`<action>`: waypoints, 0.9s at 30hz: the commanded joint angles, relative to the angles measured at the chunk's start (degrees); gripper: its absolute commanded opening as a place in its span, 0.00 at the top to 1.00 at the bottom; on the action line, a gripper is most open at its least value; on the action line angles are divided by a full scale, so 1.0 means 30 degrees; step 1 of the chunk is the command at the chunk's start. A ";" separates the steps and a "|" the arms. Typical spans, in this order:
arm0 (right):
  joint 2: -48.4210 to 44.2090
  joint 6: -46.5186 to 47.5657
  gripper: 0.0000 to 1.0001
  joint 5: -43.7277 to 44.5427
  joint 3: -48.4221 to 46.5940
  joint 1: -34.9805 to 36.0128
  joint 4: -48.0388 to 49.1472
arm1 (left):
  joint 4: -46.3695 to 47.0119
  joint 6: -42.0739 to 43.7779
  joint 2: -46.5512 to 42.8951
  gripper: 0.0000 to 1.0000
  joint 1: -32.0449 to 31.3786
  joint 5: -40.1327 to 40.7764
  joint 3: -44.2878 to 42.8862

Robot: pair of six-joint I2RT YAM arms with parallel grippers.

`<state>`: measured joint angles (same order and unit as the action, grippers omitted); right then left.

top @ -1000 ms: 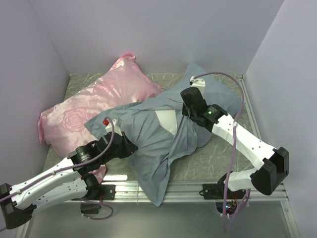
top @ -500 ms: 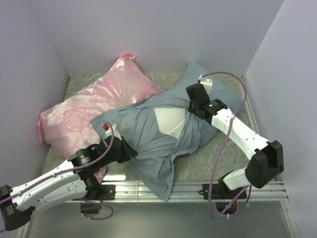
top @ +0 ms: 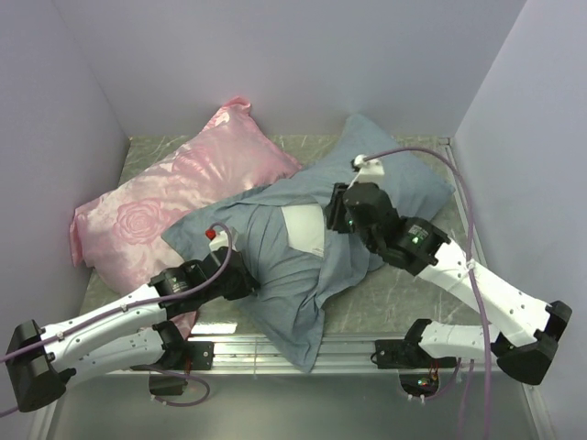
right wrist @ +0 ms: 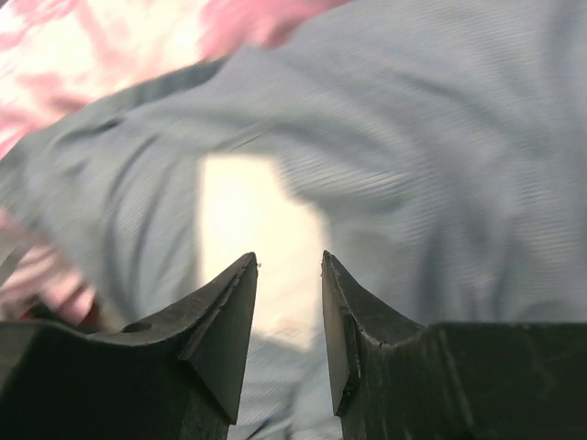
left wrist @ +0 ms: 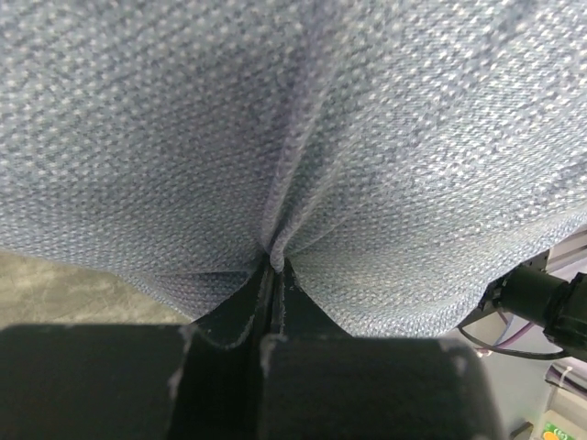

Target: Remove the pillowcase from the pillow

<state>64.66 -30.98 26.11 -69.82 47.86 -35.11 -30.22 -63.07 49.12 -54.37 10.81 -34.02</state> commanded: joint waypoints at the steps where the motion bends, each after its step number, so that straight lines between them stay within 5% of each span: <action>1: 0.0503 -0.0804 0.58 -0.0353 -0.0340 0.1886 0.0745 | -0.0678 0.0602 0.0324 1.00 -0.0158 -0.0088 -0.0671; 11: 0.4017 -0.0688 0.58 -0.3222 0.1272 0.2885 0.3560 | -0.1411 0.1246 0.0354 0.99 -0.0158 -0.0028 -0.2251; 16: 0.4052 -0.0981 0.68 -0.3429 0.1651 0.3792 0.3763 | -0.1675 0.1598 0.0442 0.95 -0.0158 -0.0321 -0.3248; 27: 0.1445 -0.2036 0.73 -0.4950 0.5371 0.4702 0.6165 | -0.2349 0.2800 0.0558 0.52 -0.0158 -0.0119 -0.7641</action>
<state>71.64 -35.59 13.65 -55.75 61.23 -20.47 -37.87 -56.53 50.54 -54.50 9.74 -50.98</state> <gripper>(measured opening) 0.272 0.459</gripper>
